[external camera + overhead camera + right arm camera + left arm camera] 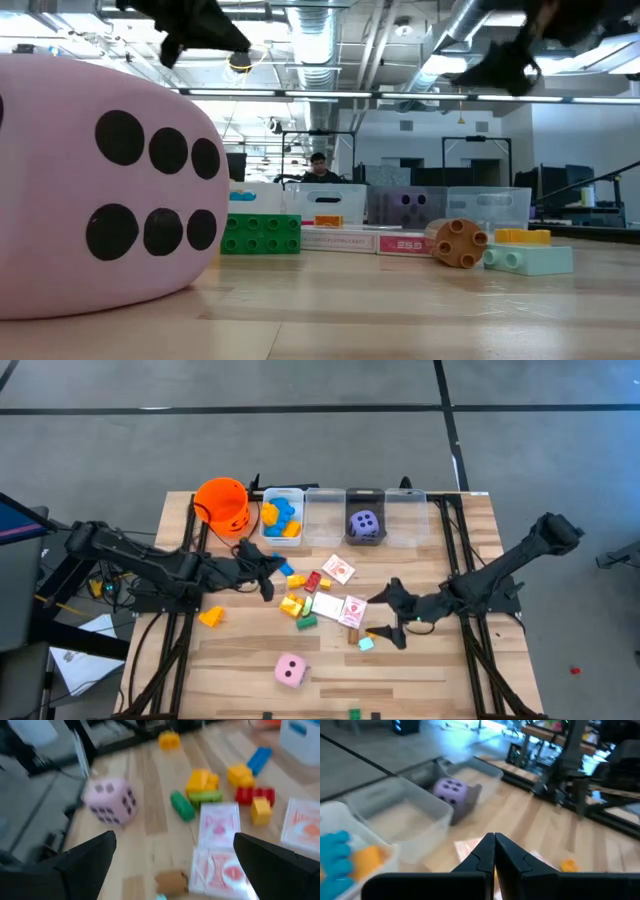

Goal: Pick & Place Toys
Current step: Put the light blue game piece into the right transparent bin

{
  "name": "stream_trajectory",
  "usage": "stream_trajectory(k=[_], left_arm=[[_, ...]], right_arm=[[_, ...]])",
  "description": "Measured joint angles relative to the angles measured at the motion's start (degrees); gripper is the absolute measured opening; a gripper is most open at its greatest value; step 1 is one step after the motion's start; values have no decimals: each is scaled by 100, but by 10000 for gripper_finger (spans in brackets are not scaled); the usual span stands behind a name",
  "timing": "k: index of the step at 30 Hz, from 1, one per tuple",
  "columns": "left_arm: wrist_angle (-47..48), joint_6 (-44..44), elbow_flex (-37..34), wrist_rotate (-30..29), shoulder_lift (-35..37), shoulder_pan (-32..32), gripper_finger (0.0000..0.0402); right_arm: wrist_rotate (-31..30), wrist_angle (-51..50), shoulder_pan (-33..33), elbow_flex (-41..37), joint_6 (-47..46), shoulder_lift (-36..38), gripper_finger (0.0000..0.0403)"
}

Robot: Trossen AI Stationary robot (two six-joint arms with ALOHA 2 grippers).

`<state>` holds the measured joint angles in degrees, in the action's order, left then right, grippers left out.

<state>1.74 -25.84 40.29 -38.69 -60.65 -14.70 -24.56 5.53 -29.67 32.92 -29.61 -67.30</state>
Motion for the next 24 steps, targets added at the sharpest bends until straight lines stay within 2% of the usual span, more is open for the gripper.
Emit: stream_trajectory(k=[3, 6, 13, 19, 22, 24], left_arm=[[-374, 2, -1, 348, -388, 0, 0], [-769, 4, -2, 415, -718, 1, 0], [-1996, 861, -2, 413, -1004, 134, 0], [-2560, 1086, 0, 404, -985, 284, 0], [-2512, 1088, 0, 404, -985, 302, 0], [-2462, 1078, 0, 406, -985, 299, 0]], right_arm=[[-9, 88, -89, -133, -1, -258, 400], [2, 229, -114, -140, -138, -591, 400], [96, 1887, -95, -123, -1449, -1681, 400], [1408, 1864, 230, 159, -1398, -2475, 400], [2359, 1339, 321, 405, -1559, -2715, 400], [2593, 696, 306, 615, -1553, -2770, 400]])
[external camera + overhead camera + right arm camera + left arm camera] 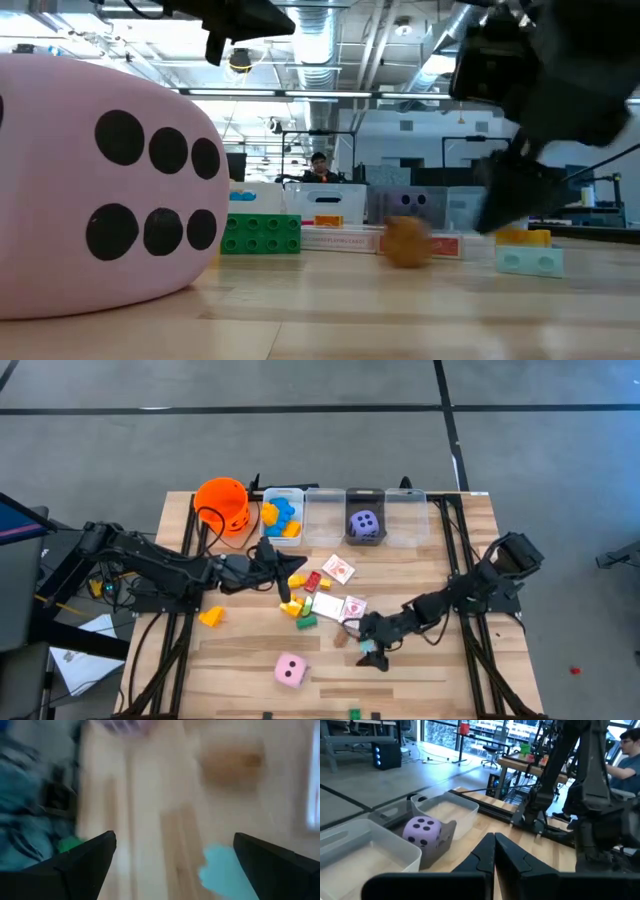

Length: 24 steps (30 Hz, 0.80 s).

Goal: Pick & Place Toys
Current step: Put the light blue game piece into the right transparent bin

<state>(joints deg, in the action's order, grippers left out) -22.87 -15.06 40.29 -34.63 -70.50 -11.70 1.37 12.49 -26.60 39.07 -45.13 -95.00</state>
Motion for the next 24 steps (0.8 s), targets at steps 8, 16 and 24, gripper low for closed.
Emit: stream_trajectory(k=[8, 16, 24], left_arm=[[248, -217, 0, 1, -16, -182, 0], [471, -816, 0, 2, -17, -577, 0], [487, -832, 0, 4, -17, -890, 0]], right_arm=[[-972, -3450, -2, 1150, 18, 106, 400], [-1006, -3745, -38, 1475, 53, 98, 400], [-553, -3184, -87, 1482, 263, 101, 400]])
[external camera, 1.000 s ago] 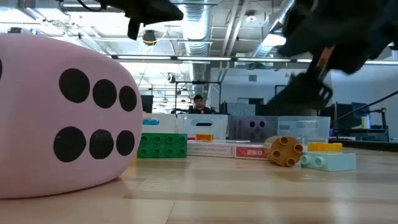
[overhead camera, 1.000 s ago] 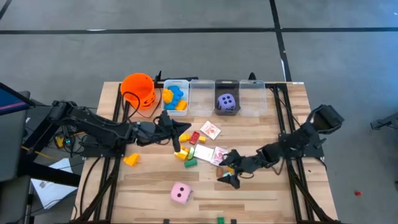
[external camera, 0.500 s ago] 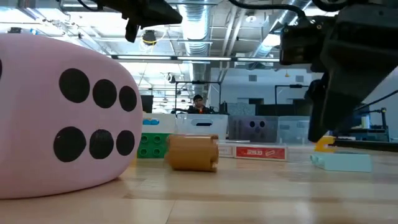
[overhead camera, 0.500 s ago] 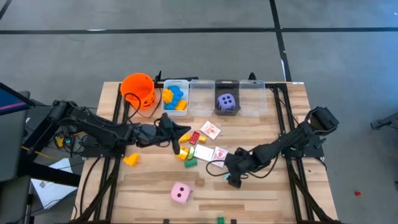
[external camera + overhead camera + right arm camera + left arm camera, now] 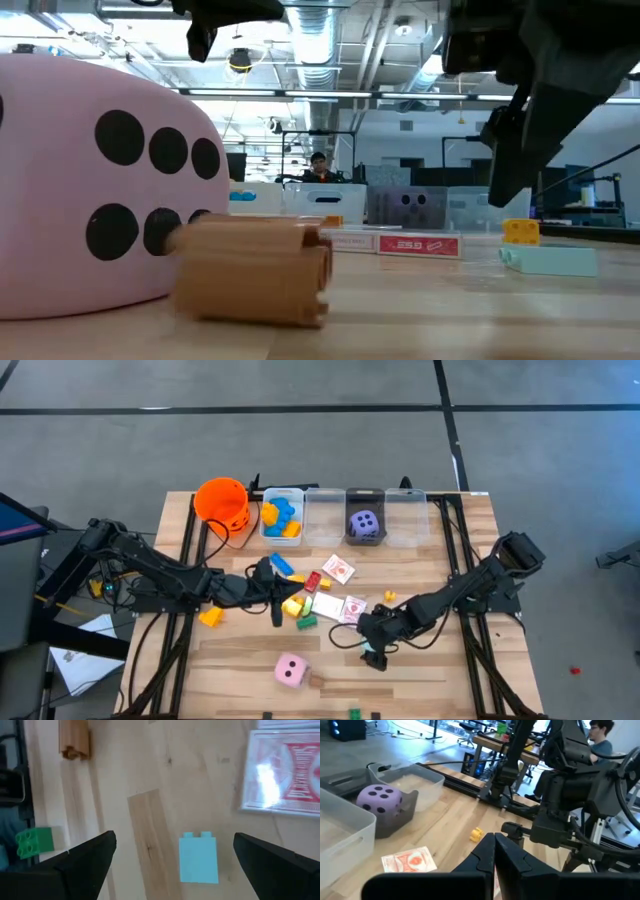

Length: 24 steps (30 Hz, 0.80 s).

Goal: Pick & Place Toys
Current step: Put the light blue game piece into the right transparent bin

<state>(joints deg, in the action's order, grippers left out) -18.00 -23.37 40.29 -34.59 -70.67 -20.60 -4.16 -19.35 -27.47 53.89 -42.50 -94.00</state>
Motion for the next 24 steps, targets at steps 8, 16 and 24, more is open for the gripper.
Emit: stream_trajectory(k=[8, 16, 24], left_arm=[[-411, 682, 0, -4, 0, 161, 0], [-834, 1138, 2, -8, 0, 533, 0], [-841, 1075, 2, -9, 0, 570, 0]], right_arm=[[112, -45, -165, 0, -394, 0, 400], [-111, -512, -494, 0, -898, 0, 400], [-577, -555, -703, 0, -733, 0, 400]])
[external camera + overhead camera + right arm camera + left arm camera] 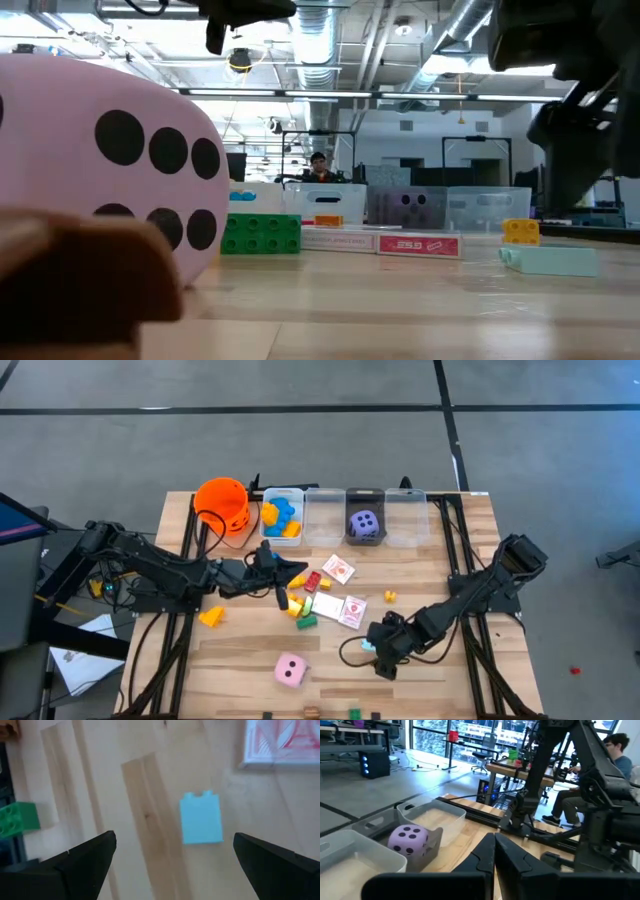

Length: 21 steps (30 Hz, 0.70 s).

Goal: Pick & Place Toys
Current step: Put the light blue game piece into the right transparent bin

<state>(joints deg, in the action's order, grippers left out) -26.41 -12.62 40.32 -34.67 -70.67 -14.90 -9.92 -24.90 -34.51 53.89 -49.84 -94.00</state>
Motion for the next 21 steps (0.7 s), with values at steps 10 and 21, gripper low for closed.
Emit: stream_trajectory(k=[10, 21], left_arm=[[50, -4, 0, 2, 0, -203, 0], [61, -5, 0, 4, 0, -207, 0]], right_arm=[[-284, 4, 128, -4, 591, 0, 400], [-287, 8, 323, -4, 681, -1, 400]])
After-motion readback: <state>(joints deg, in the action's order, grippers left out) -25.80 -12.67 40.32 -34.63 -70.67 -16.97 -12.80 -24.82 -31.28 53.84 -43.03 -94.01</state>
